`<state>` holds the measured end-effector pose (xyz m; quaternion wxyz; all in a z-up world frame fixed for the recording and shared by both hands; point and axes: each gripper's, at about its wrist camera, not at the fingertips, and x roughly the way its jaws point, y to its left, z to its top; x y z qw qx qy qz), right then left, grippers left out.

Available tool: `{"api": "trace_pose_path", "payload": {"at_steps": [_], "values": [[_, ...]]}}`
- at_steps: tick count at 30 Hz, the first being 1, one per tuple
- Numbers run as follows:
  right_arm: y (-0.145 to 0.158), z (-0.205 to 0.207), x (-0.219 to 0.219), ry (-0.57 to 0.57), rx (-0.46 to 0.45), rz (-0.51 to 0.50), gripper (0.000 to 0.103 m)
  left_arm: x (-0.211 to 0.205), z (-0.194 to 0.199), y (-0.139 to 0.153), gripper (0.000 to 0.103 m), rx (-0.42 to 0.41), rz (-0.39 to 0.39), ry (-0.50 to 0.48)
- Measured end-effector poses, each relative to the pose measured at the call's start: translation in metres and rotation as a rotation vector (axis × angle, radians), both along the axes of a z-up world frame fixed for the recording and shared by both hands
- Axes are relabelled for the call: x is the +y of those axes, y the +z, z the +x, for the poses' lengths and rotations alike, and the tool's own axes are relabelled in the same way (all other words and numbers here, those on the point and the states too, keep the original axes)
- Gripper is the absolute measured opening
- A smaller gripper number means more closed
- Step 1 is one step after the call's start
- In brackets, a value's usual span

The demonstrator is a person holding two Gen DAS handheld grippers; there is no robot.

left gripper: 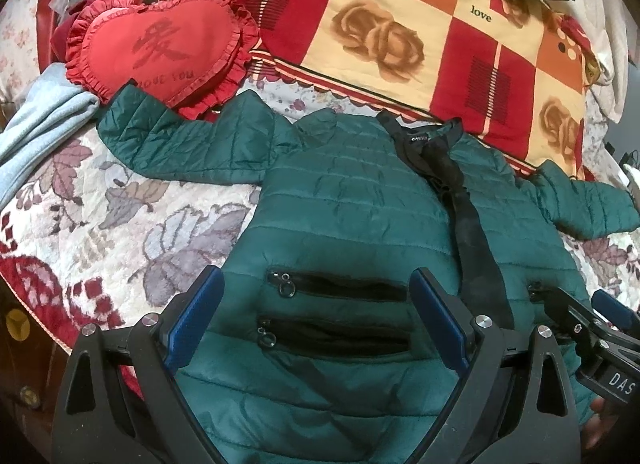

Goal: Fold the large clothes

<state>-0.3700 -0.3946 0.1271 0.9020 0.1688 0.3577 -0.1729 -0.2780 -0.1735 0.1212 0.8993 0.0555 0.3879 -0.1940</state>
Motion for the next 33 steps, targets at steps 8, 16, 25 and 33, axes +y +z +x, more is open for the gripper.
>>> {"api": "trace_pose_path", "payload": {"at_steps": [8,16,25,33], "values": [[-0.0038,0.0026,0.0021,-0.007,0.008,-0.024,0.103,0.0001,-0.0014,-0.0019,0.094,-0.004,-0.007,0.007],[-0.0065,0.0042,-0.0008,-0.012,0.033,0.004,0.103,-0.0014,-0.0002,-0.0035,0.094,-0.004,-0.003,0.008],[-0.0081,0.0071,0.0001,-0.016,0.046,0.021,0.103,-0.0048,0.0009,-0.0052,0.094,-0.006,0.014,0.008],[-0.0082,0.0097,-0.0013,-0.019,0.051,0.025,0.103,-0.0036,0.0034,-0.0065,0.094,-0.005,0.008,0.012]]}}
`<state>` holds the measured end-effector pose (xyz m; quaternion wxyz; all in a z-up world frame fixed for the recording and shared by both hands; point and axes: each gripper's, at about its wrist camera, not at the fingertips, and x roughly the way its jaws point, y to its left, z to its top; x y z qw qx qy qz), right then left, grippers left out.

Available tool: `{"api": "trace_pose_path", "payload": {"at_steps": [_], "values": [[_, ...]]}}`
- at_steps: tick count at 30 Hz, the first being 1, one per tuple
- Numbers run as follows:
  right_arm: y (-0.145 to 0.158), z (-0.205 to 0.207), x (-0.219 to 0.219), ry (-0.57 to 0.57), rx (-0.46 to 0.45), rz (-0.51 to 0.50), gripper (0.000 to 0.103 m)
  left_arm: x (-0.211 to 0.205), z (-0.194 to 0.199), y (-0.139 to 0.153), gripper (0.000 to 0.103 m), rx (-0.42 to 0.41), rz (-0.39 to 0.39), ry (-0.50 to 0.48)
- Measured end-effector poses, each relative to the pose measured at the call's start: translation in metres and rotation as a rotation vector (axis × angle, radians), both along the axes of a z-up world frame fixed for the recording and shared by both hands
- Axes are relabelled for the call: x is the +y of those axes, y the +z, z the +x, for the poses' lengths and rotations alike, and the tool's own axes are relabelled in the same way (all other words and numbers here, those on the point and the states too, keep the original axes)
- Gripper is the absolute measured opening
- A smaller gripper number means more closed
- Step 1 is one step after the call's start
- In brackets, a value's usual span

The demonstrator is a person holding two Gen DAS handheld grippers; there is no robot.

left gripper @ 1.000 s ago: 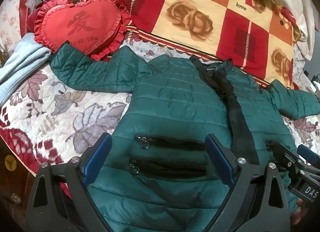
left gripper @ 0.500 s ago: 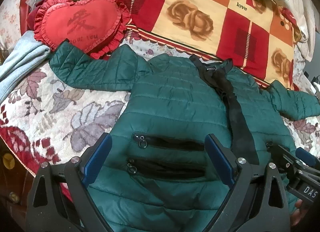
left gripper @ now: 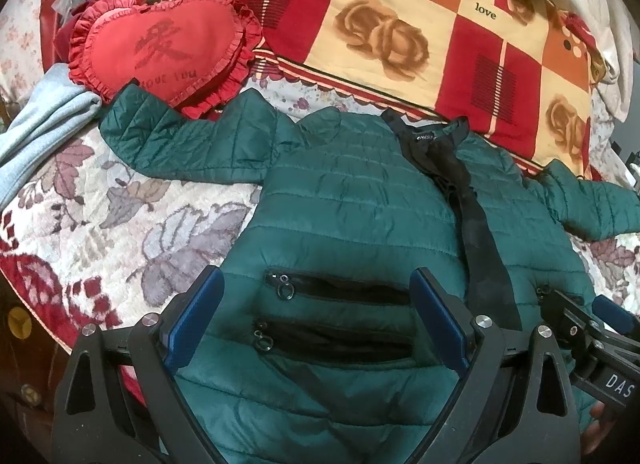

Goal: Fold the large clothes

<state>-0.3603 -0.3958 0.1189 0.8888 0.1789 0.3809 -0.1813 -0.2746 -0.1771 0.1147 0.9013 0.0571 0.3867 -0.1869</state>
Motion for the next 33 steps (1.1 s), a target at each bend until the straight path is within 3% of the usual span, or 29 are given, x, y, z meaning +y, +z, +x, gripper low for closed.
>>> {"api": "trace_pose_path", "payload": {"at_steps": [33], "values": [[-0.0037,-0.0055,-0.0015,-0.026,0.002,0.002,0.103,-0.0102,-0.0076,-0.0066,0.094,0.020,0.000,-0.034]]}}
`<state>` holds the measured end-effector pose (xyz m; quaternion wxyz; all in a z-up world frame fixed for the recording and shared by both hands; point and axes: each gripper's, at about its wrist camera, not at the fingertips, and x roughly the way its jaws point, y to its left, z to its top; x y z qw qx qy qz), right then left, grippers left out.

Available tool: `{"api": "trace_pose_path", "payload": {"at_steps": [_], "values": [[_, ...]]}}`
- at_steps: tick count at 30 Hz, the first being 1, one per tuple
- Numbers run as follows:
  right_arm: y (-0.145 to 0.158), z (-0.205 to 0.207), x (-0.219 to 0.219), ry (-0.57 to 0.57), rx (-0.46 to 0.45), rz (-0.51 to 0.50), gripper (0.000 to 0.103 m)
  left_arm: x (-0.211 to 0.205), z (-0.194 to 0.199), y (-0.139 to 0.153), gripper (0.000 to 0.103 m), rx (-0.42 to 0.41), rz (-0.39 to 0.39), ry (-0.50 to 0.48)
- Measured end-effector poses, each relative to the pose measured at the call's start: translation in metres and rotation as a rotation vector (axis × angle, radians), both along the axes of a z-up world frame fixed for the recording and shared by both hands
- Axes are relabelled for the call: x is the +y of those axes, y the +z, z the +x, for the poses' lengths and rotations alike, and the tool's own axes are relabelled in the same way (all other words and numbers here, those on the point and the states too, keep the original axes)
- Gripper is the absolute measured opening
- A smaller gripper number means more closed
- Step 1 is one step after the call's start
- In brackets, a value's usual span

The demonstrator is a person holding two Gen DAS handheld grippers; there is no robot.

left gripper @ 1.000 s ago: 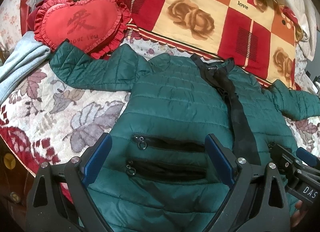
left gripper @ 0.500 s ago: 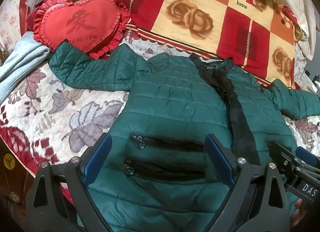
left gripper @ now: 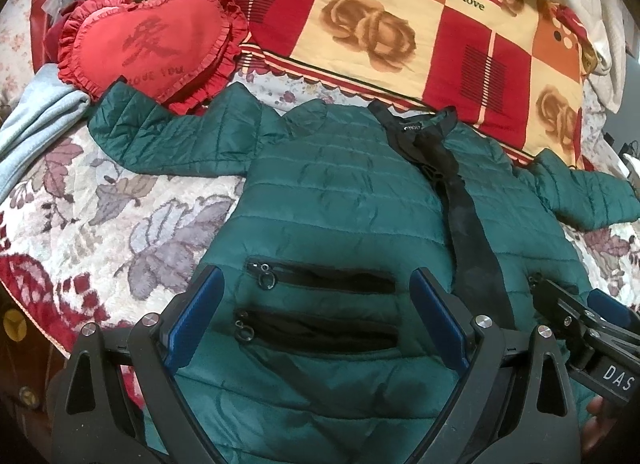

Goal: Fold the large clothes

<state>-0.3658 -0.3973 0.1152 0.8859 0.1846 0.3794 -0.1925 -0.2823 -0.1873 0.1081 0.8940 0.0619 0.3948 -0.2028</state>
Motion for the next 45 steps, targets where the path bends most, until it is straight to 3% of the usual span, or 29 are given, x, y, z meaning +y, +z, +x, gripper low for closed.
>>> {"api": "trace_pose_path", "payload": {"at_steps": [45], "values": [[0.000,0.015,0.000,0.016,0.035,0.004,0.103,0.006,0.010,-0.008,0.094,0.015,-0.001,0.023]]}}
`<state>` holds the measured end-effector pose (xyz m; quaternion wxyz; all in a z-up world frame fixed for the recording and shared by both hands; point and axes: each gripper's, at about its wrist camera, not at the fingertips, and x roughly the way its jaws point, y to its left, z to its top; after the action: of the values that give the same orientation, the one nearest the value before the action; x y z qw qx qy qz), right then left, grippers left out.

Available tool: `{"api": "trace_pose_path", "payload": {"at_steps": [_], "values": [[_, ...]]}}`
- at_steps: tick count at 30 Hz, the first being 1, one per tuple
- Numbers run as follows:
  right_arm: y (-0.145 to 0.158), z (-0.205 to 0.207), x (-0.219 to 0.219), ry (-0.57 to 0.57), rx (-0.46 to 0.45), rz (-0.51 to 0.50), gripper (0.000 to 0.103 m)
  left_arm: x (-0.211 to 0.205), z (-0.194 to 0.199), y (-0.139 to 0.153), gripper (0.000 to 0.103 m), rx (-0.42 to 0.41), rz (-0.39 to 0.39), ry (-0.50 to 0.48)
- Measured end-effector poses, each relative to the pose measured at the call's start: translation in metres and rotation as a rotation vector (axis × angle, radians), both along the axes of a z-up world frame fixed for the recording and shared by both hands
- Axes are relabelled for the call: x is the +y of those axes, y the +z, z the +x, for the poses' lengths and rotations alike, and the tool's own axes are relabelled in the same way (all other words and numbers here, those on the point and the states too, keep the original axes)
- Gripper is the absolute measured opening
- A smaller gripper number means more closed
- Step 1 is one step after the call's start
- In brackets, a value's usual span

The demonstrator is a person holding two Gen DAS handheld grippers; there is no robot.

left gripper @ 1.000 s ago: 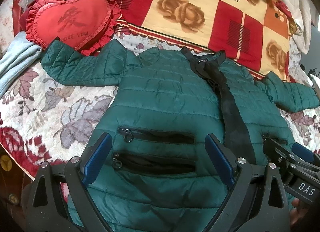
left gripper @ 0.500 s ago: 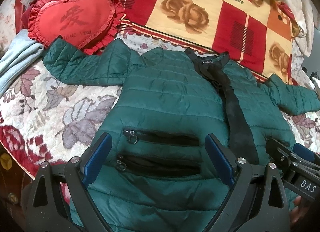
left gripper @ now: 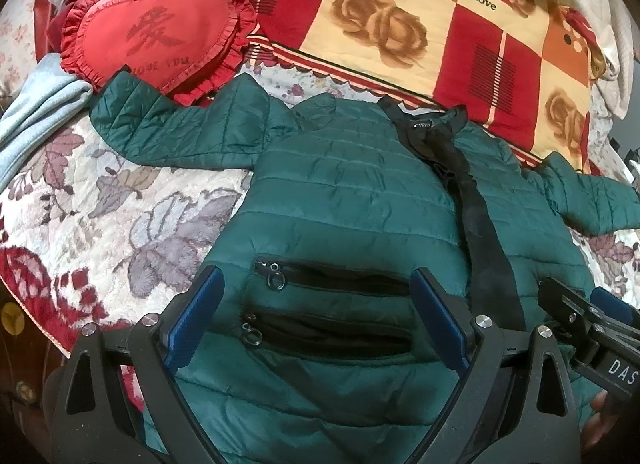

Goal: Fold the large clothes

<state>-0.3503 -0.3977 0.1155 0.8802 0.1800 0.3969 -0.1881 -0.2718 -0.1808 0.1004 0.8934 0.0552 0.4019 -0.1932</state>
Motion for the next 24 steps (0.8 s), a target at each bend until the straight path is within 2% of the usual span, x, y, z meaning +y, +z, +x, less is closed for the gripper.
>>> {"api": "trace_pose_path", "payload": {"at_steps": [24], "values": [[0.002,0.016,0.007,0.027,0.017,-0.017,0.103,0.020,0.023,0.002,0.094,-0.009,0.019,0.059]]}}
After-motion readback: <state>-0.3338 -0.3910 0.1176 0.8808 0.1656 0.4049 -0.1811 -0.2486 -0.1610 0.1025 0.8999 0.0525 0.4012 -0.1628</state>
